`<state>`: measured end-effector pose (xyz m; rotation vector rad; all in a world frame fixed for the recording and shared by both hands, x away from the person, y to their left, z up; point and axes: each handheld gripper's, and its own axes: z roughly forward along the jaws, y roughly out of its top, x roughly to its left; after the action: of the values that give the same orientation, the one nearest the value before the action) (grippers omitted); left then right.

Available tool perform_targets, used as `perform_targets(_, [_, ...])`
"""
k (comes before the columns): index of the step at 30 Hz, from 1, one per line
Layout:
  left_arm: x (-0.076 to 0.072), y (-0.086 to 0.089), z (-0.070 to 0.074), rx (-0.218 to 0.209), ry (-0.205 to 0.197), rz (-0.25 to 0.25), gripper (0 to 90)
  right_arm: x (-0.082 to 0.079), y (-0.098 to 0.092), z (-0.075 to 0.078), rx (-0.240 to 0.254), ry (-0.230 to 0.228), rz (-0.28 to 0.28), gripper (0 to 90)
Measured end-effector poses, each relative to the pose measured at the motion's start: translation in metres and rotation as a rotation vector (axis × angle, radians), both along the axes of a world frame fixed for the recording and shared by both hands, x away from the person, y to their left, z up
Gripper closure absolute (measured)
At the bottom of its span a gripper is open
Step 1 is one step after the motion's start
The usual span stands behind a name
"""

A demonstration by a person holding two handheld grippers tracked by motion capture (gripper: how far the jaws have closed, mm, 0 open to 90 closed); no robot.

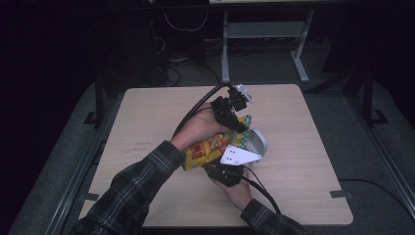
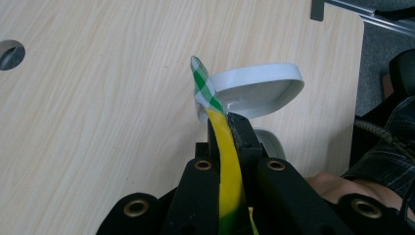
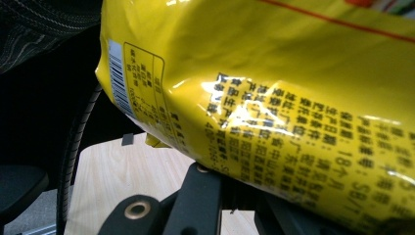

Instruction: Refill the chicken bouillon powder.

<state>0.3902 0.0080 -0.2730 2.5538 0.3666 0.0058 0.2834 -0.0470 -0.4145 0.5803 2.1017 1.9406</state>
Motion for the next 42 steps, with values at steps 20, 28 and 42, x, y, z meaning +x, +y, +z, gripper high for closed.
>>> perform_targets(20, [0.0002, -0.0031, -0.0004, 0.017, 0.000, 0.006, 89.5, 0.0001, -0.0002, 0.0001, 0.018, 0.017, 0.002, 89.9])
perform_targets(28, [-0.0001, -0.0037, -0.0005, 0.018, 0.002, 0.011, 89.5, 0.0003, -0.0003, 0.0001, 0.021, 0.019, 0.002, 89.9])
perform_targets(42, [-0.0002, -0.0046, -0.0009, 0.025, 0.004, 0.010, 89.5, 0.0002, -0.0002, -0.0002, 0.022, 0.021, 0.004, 89.9])
